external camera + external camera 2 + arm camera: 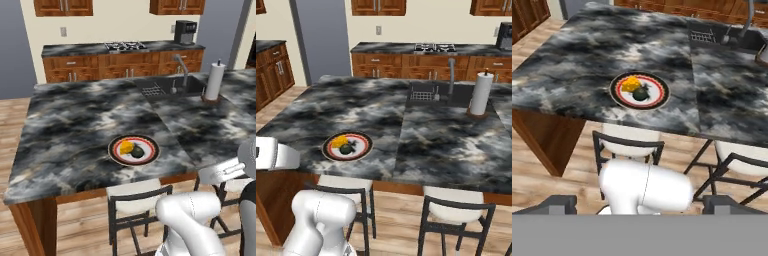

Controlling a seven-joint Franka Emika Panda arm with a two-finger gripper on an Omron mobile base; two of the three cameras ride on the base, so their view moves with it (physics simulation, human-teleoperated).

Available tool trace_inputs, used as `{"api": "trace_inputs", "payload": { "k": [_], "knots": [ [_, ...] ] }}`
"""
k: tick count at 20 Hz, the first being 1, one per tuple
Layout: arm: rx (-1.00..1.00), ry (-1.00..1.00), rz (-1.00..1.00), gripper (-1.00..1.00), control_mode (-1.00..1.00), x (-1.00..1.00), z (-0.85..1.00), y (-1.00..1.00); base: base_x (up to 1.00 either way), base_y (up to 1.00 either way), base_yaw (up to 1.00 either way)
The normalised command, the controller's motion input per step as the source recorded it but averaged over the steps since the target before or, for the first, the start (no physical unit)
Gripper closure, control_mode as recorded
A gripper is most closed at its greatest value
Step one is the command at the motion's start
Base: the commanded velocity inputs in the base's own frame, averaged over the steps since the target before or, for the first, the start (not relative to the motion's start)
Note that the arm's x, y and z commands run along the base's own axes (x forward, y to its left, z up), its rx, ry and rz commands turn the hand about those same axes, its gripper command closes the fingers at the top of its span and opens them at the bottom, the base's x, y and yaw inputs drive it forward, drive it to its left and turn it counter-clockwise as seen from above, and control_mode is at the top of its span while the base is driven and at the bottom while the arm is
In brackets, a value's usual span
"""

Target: Take the cheese, fish, and squash from the fridge and place them on the plate on the dining counter to create an appetizer plate.

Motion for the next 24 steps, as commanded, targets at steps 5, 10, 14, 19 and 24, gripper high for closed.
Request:
{"api": "trace_inputs", "payload": {
  "k": [5, 10, 14, 19, 24],
  "knots": [
    [0.0, 0.0, 0.0, -1.0, 1.0, 0.0, 0.0, 0.0, -0.33, -1.0, -0.15],
    [0.0, 0.0, 0.0, -1.0, 1.0, 0.0, 0.0, 0.0, -0.04, -1.0, -0.19],
    [0.0, 0.0, 0.0, -1.0, 1.0, 0.0, 0.0, 0.0, 0.0, -1.0, -0.2],
    [0.0, 0.0, 0.0, -1.0, 1.0, 0.0, 0.0, 0.0, 0.0, -1.0, -0.19],
    [0.0, 0.0, 0.0, -1.0, 1.0, 0.0, 0.0, 0.0, -0.01, -1.0, -0.16]
  ]
}}
